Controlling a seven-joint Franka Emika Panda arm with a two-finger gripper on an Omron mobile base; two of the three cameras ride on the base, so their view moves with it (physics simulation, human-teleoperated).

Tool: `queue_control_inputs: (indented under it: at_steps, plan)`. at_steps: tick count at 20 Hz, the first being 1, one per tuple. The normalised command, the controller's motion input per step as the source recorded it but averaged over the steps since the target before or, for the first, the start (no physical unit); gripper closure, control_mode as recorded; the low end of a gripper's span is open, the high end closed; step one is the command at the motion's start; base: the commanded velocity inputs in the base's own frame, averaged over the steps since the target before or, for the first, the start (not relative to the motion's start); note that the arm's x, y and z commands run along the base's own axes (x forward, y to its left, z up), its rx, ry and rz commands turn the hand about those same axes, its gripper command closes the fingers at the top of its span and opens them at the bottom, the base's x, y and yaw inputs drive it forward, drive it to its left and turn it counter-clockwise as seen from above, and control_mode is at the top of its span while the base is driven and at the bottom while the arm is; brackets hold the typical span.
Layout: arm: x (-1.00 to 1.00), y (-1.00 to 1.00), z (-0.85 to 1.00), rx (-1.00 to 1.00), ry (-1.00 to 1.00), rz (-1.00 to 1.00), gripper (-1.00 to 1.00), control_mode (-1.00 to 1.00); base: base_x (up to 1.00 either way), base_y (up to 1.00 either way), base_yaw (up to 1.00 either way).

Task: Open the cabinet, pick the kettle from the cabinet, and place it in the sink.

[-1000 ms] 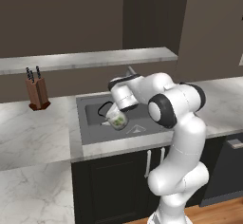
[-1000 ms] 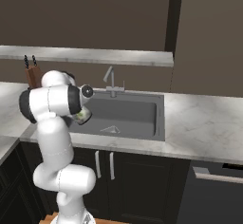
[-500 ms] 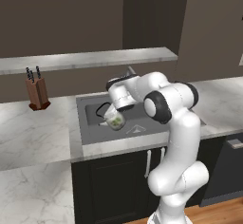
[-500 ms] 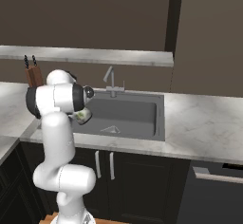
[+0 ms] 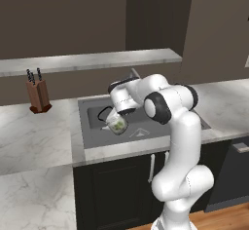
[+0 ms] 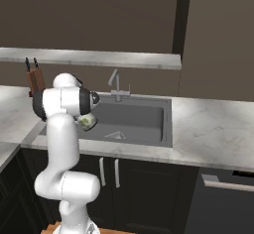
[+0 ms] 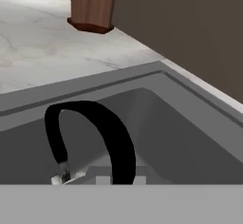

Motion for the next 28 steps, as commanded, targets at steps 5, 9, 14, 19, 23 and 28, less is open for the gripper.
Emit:
queue_control_inputs:
  at_steps: [5, 9, 14, 19, 23, 28]
  plan:
    - [0.09, 0.00, -0.21, 0.06, 0.00, 0.04, 1.00, -1.00, 0.00, 0.00, 0.00]
    - [0.05, 0.01, -0.21, 0.09, 0.00, 0.04, 1.00, -1.00, 0.00, 0.00, 0.00]
    - [0.07, 0.03, -0.22, 0.03, 0.00, 0.02, 1.00, -1.00, 0.00, 0.00, 0.00]
    - [0.14, 0.06, -0.18, 0.00, 0.00, 0.00, 1.00, -1.00, 0.00, 0.00, 0.00]
    - [0.22, 0.05, -0.15, 0.00, 0.00, 0.00, 1.00, -1.00, 0.00, 0.00, 0.00]
    - [0.22, 0.07, -0.14, 0.00, 0.00, 0.00, 1.00, -1.00, 0.00, 0.00, 0.00]
